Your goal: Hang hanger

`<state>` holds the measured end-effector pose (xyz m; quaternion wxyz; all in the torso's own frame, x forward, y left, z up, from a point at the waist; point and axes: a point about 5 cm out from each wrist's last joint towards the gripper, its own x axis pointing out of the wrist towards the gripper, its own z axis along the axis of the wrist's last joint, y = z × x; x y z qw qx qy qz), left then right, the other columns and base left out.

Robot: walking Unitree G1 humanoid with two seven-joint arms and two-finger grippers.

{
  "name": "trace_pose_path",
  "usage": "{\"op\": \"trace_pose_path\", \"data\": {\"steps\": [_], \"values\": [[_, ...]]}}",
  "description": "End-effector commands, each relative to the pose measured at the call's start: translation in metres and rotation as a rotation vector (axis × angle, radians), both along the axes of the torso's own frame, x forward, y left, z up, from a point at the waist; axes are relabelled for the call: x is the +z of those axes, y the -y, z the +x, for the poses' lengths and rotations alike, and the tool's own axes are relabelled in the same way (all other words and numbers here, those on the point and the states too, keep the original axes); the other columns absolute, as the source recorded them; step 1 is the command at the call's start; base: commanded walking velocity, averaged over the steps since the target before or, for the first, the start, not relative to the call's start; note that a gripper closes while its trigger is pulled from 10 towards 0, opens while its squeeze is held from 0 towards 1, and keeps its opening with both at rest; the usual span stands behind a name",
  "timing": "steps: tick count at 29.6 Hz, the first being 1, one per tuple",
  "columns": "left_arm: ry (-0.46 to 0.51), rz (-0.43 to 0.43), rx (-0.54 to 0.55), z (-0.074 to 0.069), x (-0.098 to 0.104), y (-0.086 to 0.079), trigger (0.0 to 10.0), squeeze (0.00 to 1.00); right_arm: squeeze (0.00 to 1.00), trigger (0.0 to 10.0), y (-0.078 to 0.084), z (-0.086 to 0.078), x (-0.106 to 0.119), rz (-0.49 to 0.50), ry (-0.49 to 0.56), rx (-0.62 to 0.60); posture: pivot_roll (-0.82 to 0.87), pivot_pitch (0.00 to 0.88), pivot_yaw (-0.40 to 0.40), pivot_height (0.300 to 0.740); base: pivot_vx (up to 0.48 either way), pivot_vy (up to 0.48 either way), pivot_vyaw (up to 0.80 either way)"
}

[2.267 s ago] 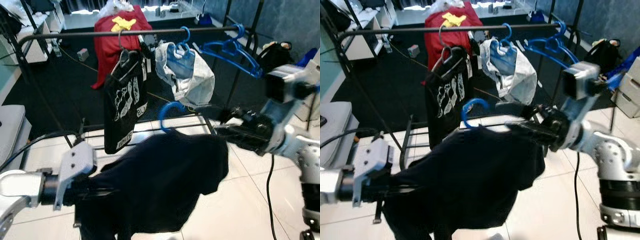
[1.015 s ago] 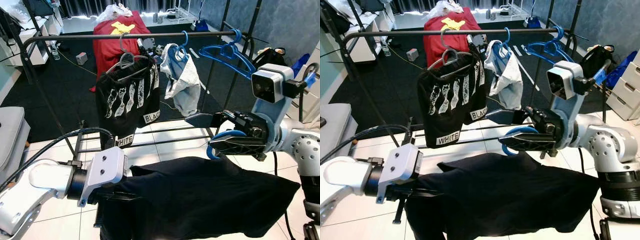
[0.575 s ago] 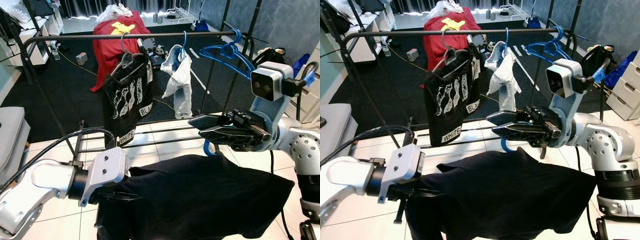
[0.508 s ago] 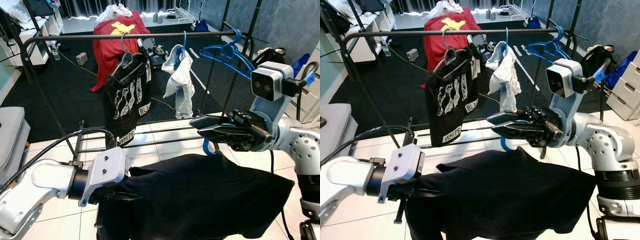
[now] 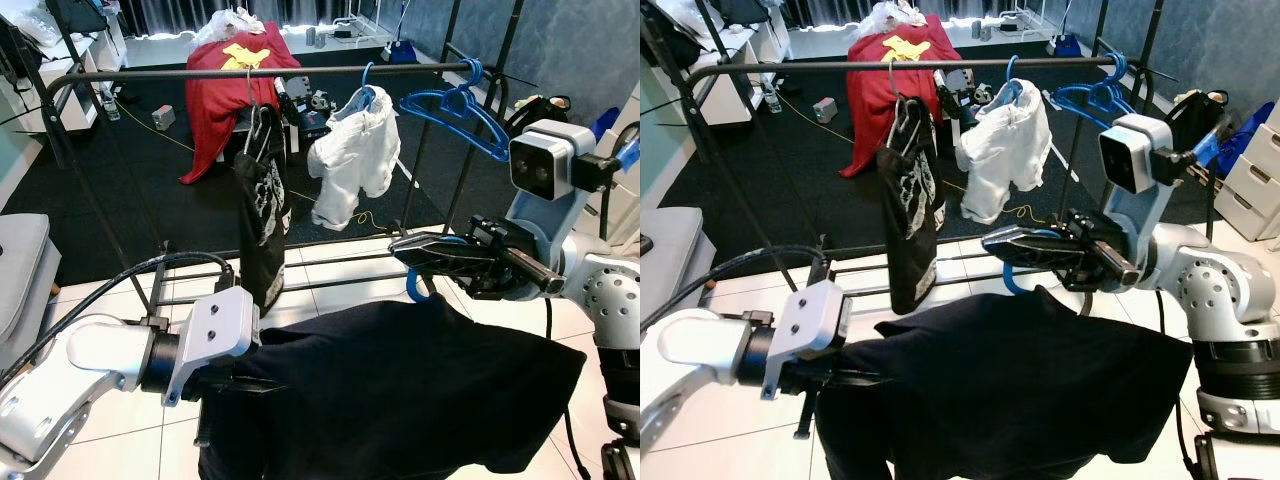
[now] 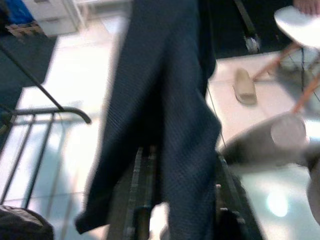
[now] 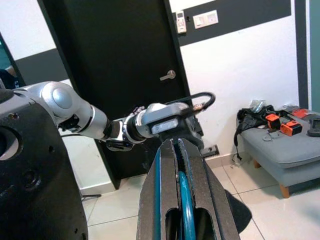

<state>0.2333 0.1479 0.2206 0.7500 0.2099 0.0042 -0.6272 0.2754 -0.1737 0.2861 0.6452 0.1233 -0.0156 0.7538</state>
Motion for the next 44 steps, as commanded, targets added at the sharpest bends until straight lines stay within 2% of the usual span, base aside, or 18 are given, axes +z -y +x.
{"op": "trace_pose_path", "data": {"steps": [1,6,10,12,13,14,18,23,24,25,30,34,37,39,44], "values": [[-0.001,-0.061,0.026,0.003,0.006,-0.004,10.0,1.00,0.00,0.0,-0.002,0.000,0.004,-0.010,0.027,-0.002,-0.09,0.041,0.020,0.740,0.000,0.000,0.00],[-0.038,-0.111,0.062,0.004,0.002,-0.014,10.0,1.00,0.00,0.0,0.004,0.001,0.012,0.012,0.061,-0.034,-0.09,0.043,0.021,0.740,0.000,0.000,0.00],[-0.069,-0.145,0.173,0.003,-0.019,-0.027,10.0,1.00,0.00,0.0,0.014,-0.004,0.024,0.045,0.100,-0.070,-0.09,0.049,0.023,0.740,0.000,0.000,0.00],[-0.071,-0.149,0.193,0.003,-0.022,-0.028,10.0,1.00,0.00,0.0,0.015,-0.004,0.025,0.047,0.105,-0.073,-0.09,0.049,0.023,0.740,0.000,0.000,0.00],[-0.084,-0.148,0.234,0.005,-0.031,-0.032,10.0,0.00,0.00,0.0,0.017,-0.005,0.027,0.053,0.112,-0.081,-0.09,0.051,0.026,0.740,0.000,0.000,0.00],[-0.098,-0.154,0.268,0.006,-0.038,-0.035,10.0,0.00,0.00,0.0,0.018,-0.005,0.029,0.058,0.117,-0.089,-0.09,0.052,0.025,0.740,0.000,0.000,0.00],[-0.115,-0.187,0.324,0.008,-0.048,-0.036,10.0,0.00,0.00,0.0,0.019,-0.006,0.030,0.062,0.124,-0.097,-0.09,0.052,0.025,0.740,0.000,0.000,0.00],[-0.107,-0.247,0.382,0.015,-0.050,-0.033,10.0,0.00,0.00,0.0,0.018,-0.006,0.033,0.066,0.135,-0.100,-0.09,0.050,0.024,0.740,0.000,0.000,0.00],[-0.094,-0.248,0.406,0.018,-0.050,-0.033,6.2,0.00,0.00,0.0,0.019,-0.006,0.034,0.069,0.137,-0.101,-0.10,0.051,0.025,0.740,0.000,0.000,0.00],[-0.094,-0.246,0.415,0.019,-0.051,-0.033,0.0,0.00,0.00,0.0,0.019,-0.006,0.034,0.070,0.139,-0.102,-0.09,0.050,0.023,0.740,0.000,0.000,0.00],[-0.083,-0.223,0.427,0.020,-0.050,-0.041,0.0,0.00,0.00,0.0,0.018,-0.004,0.035,0.070,0.145,-0.116,-0.10,0.050,0.021,0.740,0.000,0.000,0.00],[-0.049,-0.182,0.464,0.021,-0.045,-0.058,0.0,0.00,0.00,0.0,0.018,-0.003,0.035,0.071,0.152,-0.136,-0.09,0.049,0.022,0.740,0.000,0.000,0.00],[-0.049,-0.182,0.464,0.021,-0.045,-0.058,0.0,0.00,0.00,0.0,0.018,-0.003,0.035,0.071,0.152,-0.136,-0.09,0.049,0.022,0.740,0.000,0.000,0.00],[-0.022,-0.141,0.494,0.019,-0.040,-0.071,0.0,0.00,0.00,0.0,0.021,0.000,0.038,0.076,0.170,-0.176,-0.09,0.045,0.024,0.740,0.000,0.000,0.00],[-0.015,-0.132,0.502,0.018,-0.040,-0.073,0.0,0.00,0.00,0.0,0.023,0.002,0.040,0.071,0.176,-0.199,-0.09,0.043,0.023,0.740,0.000,0.000,0.00]]}}
